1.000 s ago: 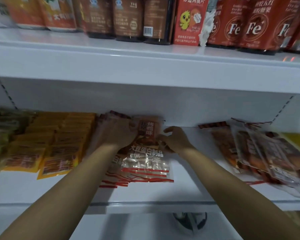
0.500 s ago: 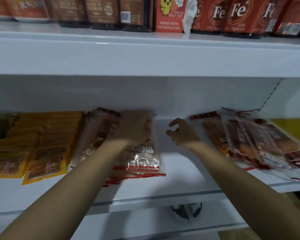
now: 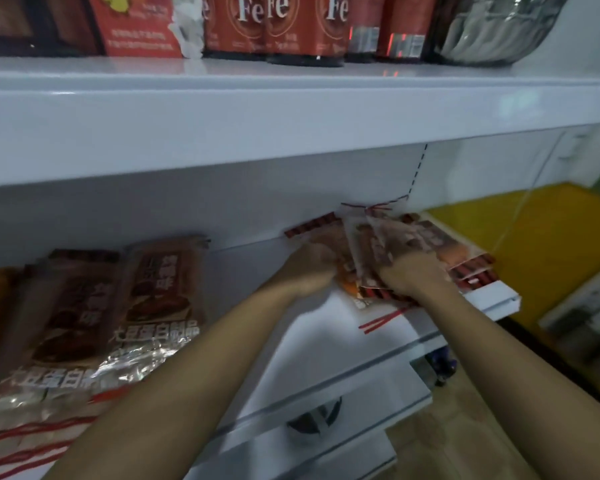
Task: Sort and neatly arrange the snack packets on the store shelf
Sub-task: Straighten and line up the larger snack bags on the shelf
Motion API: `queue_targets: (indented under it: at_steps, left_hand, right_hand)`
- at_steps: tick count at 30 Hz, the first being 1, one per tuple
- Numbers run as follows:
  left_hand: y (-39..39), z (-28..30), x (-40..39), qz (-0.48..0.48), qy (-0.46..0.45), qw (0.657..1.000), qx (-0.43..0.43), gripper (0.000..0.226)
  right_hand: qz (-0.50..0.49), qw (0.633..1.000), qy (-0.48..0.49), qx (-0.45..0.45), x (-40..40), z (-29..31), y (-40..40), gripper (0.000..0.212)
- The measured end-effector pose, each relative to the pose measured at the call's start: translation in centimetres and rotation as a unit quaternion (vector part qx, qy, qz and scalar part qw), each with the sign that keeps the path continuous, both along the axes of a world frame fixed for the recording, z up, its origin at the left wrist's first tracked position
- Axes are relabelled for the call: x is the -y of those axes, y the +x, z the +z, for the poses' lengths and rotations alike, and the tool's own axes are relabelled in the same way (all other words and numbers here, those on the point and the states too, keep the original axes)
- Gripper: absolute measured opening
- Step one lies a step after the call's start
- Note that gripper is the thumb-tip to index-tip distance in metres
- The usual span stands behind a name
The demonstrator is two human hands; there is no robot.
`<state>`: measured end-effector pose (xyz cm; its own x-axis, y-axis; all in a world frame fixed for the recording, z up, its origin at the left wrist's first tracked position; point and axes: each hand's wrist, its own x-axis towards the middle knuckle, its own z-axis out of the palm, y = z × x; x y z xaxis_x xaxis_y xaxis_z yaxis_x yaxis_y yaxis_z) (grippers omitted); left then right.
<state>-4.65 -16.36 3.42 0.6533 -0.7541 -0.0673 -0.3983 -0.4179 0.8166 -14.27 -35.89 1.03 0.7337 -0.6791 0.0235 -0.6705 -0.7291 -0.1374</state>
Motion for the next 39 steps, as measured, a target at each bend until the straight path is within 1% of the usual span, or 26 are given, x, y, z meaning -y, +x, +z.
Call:
queue_targets:
  at_steps: [2, 5, 7, 10, 13, 15, 16, 17, 18, 20, 21, 22, 23, 24, 25, 26, 27, 28, 29, 30, 32, 34, 35, 36, 38, 39]
  left_hand:
    - [-0.6, -0.9, 2.8, 0.029, -0.027, 0.996, -0.076, 0.019]
    - [-1.3, -2.2, 6.3, 0.103, -0.088, 0.969, -0.204, 0.024]
    - [-1.9, -2.7, 7.6, 0.129, -0.087, 0.962, -0.226, 0.025]
    - [-2.7, -2.6, 8.3, 0.131, -0.082, 0.959, -0.238, 0.011]
    - [-2.7, -1.8, 6.8, 0.165, -0.131, 0.943, -0.258, 0.017]
    - [-2.4, -1.1, 5.2, 0.171, -0.162, 0.935, -0.266, 0.022]
    - [-2.3, -0.7, 4.4, 0.162, -0.169, 0.935, -0.266, 0.027]
    - [-2.1, -0.4, 3.6, 0.155, -0.176, 0.936, -0.263, 0.03]
    - [-1.9, -0.2, 3.0, 0.154, -0.184, 0.936, -0.258, 0.033]
    - [-1.5, 0.1, 1.9, 0.163, -0.206, 0.928, -0.263, 0.035]
    - [-1.4, 0.3, 1.1, 0.166, -0.213, 0.924, -0.271, 0.033]
    - [-1.2, 0.3, 0.2, 0.167, -0.21, 0.926, -0.264, 0.029]
    - [-1.0, 0.4, -0.8, 0.164, -0.202, 0.935, -0.242, 0.027]
    - [-0.6, 0.4, -1.9, 0.158, -0.181, 0.948, -0.206, 0.026]
    - [-0.1, 0.6, -3.1, 0.155, -0.152, 0.963, -0.162, 0.025]
    - [0.3, 1.0, -4.2, 0.149, -0.115, 0.975, -0.118, 0.024]
    - [0.7, 1.7, -5.4, 0.138, -0.077, 0.984, -0.08, 0.022]
    - [1.0, 2.6, -6.6, 0.118, -0.043, 0.991, -0.044, 0.02]
    - [1.4, 3.3, -7.6, 0.087, -0.02, 0.996, -0.016, 0.017]
    - [1.6, 4.0, -8.6, 0.054, -0.004, 0.999, 0.0, 0.015]
    - [1.9, 5.4, -10.4, 0.014, 0.037, 0.999, 0.023, 0.017]
    - [2.7, 6.0, -12.3, 0.021, 0.053, 0.998, 0.022, 0.016]
    - [3.3, 5.8, -13.3, 0.035, 0.038, 0.999, 0.009, 0.015]
    - [3.9, 5.6, -14.2, 0.06, 0.003, 0.998, -0.011, 0.015]
    - [4.7, 5.3, -16.3, 0.133, -0.097, 0.982, -0.093, 0.015]
    - [5.0, 5.2, -17.4, 0.162, -0.146, 0.962, -0.162, 0.017]
  right_hand:
    - [0.02, 1.0, 0.022, -0.006, 0.8, -0.5, -1.0, 0.077]
    - [0.062, 0.996, 0.043, 0.037, 1.1, -0.4, -2.4, 0.066]
    - [0.074, 0.995, 0.046, 0.05, 1.5, -0.3, -3.0, 0.06]
    - [0.082, 0.995, 0.039, 0.03, 3.0, -0.4, -3.3, 0.054]
    - [0.087, 0.994, 0.058, 0.034, 4.9, -1.5, -2.9, 0.059]
    - [0.093, 0.993, 0.055, 0.039, 6.1, -2.4, -2.0, 0.054]
    - [0.098, 0.993, 0.035, 0.058, 5.6, -2.0, -1.7, 0.05]
    - [0.111, 0.989, 0.02, 0.1, 5.2, -1.8, -1.2, 0.047]
    - [0.12, 0.981, 0.029, 0.152, 4.6, -1.2, -0.6, 0.043]
    - [0.132, 0.949, 0.125, 0.259, 3.3, -0.2, 0.8, 0.037]
    - [0.132, 0.926, 0.206, 0.288, 2.5, 0.0, 1.7, 0.037]
    - [0.126, 0.894, 0.293, 0.315, 1.5, 0.2, 2.3, 0.04]
    - [0.116, 0.865, 0.347, 0.345, 0.7, 0.2, 2.8, 0.044]
    - [0.11, 0.856, 0.342, 0.371, -0.1, 0.1, 3.1, 0.049]
    - [0.114, 0.874, 0.274, 0.384, -0.6, 0.0, 3.5, 0.053]
    - [0.129, 0.895, 0.182, 0.387, -1.0, 0.1, 3.8, 0.056]
    - [0.16, 0.901, 0.099, 0.391, -1.3, 0.3, 4.0, 0.058]
    - [0.217, 0.894, 0.037, 0.39, -1.9, 1.1, 4.2, 0.059]
    - [0.288, 0.884, -0.002, 0.368, -2.5, 1.8, 4.6, 0.06]
    - [0.358, 0.875, -0.022, 0.325, -3.4, 2.7, 4.9, 0.06]
    - [0.459, 0.865, -0.01, 0.201, -5.0, 4.1, 6.0, 0.055]
    - [0.494, 0.859, 0.069, 0.114, -6.9, 5.4, 6.6, 0.032]
    - [0.496, 0.855, 0.106, 0.104, -7.7, 5.8, 6.9, 0.016]
    - [0.496, 0.85, 0.133, 0.113, -8.3, 6.1, 7.2, 0.006]
    - [0.481, 0.847, 0.174, 0.142, -9.5, 6.3, 7.4, 0.016]
    - [0.466, 0.846, 0.207, 0.153, -9.9, 6.2, 7.5, 0.015]
